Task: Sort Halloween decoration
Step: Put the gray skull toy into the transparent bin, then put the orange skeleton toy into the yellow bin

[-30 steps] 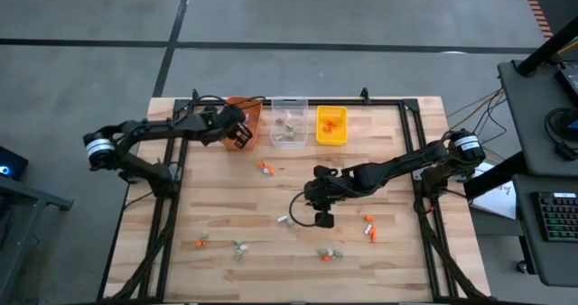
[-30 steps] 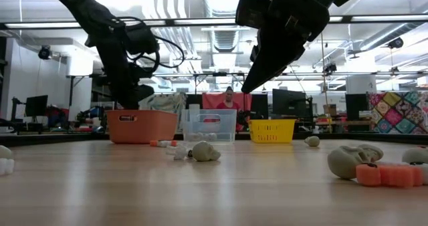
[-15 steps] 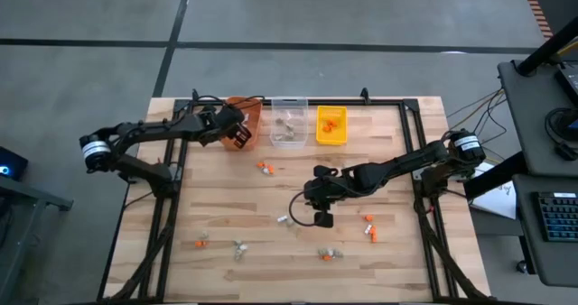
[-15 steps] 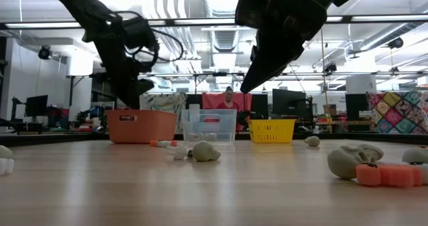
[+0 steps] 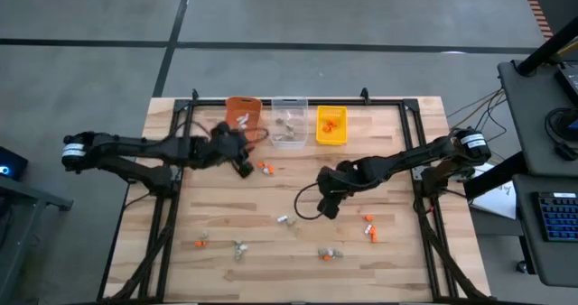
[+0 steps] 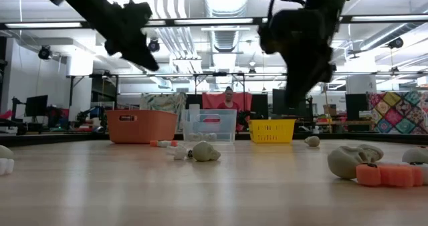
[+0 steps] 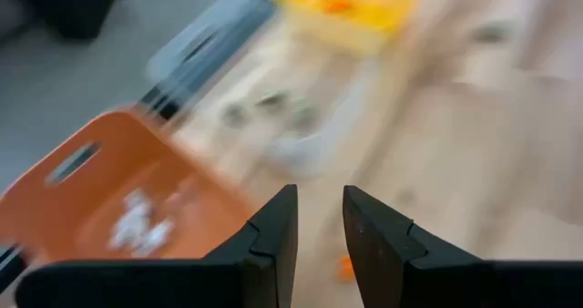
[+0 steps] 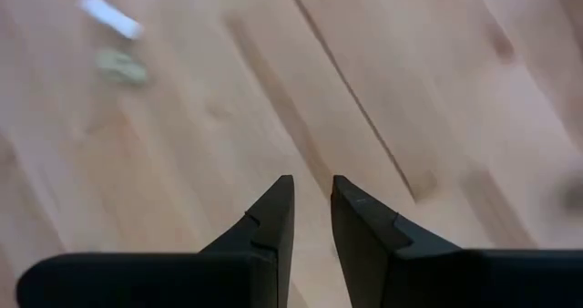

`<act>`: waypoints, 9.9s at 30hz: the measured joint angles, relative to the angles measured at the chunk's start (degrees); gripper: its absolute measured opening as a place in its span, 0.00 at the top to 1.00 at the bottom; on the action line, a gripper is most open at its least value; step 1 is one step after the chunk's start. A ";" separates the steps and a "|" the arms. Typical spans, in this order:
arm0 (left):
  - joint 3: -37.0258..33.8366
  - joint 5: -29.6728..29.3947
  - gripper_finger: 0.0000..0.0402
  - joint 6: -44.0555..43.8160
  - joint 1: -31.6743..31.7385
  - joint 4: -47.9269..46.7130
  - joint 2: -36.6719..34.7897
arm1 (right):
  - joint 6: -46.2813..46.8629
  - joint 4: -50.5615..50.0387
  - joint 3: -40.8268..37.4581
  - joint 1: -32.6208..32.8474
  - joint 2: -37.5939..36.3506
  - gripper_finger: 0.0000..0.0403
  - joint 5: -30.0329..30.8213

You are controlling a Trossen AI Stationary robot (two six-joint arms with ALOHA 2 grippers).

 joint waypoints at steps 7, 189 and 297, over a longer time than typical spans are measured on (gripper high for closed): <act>-0.29 -0.02 0.82 1.30 -9.96 5.27 0.26 | 13.29 -16.02 -0.02 -1.55 -0.64 0.84 0.52; 15.88 27.87 0.85 -57.59 -47.35 -31.85 19.72 | -42.21 -0.62 31.25 -12.36 15.32 0.71 1.46; 12.03 1.93 0.98 -54.01 -60.86 -25.48 21.49 | -35.32 2.28 9.91 -0.99 -2.38 0.75 1.40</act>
